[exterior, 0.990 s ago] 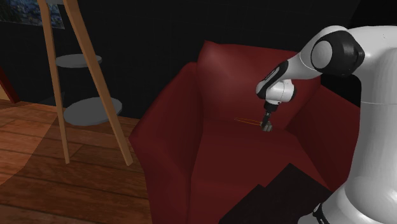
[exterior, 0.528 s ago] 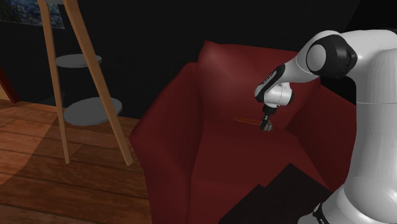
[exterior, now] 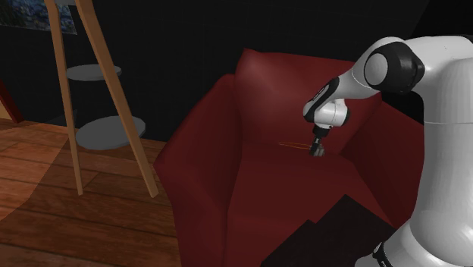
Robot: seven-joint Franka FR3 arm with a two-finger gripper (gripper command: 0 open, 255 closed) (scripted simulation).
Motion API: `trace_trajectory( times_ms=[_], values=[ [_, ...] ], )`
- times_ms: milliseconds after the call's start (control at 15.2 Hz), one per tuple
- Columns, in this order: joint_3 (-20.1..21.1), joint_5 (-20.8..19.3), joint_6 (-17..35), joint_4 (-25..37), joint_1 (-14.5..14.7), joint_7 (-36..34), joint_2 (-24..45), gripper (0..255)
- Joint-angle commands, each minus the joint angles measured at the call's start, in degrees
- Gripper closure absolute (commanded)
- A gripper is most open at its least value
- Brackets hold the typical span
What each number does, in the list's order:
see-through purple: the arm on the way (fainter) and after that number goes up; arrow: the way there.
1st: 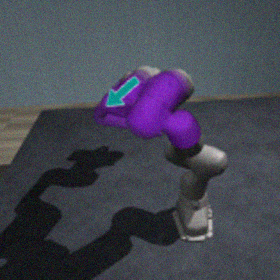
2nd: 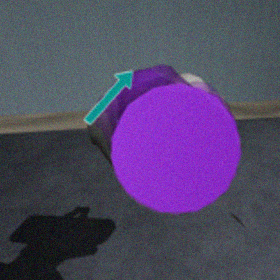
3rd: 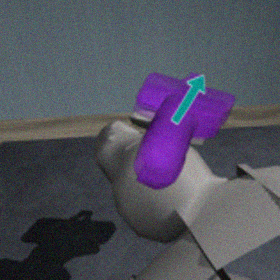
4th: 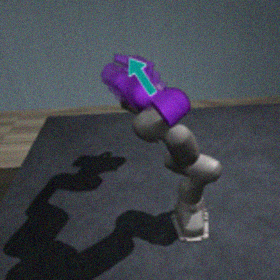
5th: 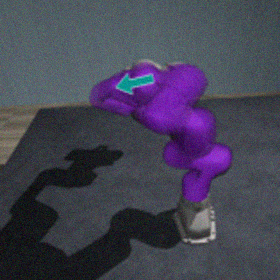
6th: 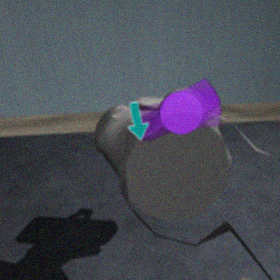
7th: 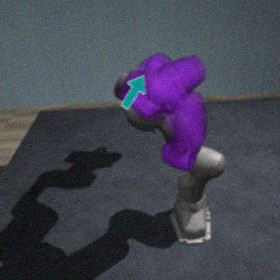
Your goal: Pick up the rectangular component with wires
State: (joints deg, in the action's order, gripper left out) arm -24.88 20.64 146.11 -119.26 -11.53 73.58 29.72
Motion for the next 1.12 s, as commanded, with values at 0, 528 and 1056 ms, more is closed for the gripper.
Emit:
trace_trajectory(
  times_ms=[0, 528, 1056],
  values=[
    [-0.30, -0.40, -0.60, -0.04, 0.28, -0.33, -0.46, 255],
    [-2.99, -3.91, -4.93, -0.36, 2.31, -2.64, -5.45, 255],
    [-4.71, -6.68, -8.48, -0.05, 3.62, -4.45, -9.08, 255]
  ],
)
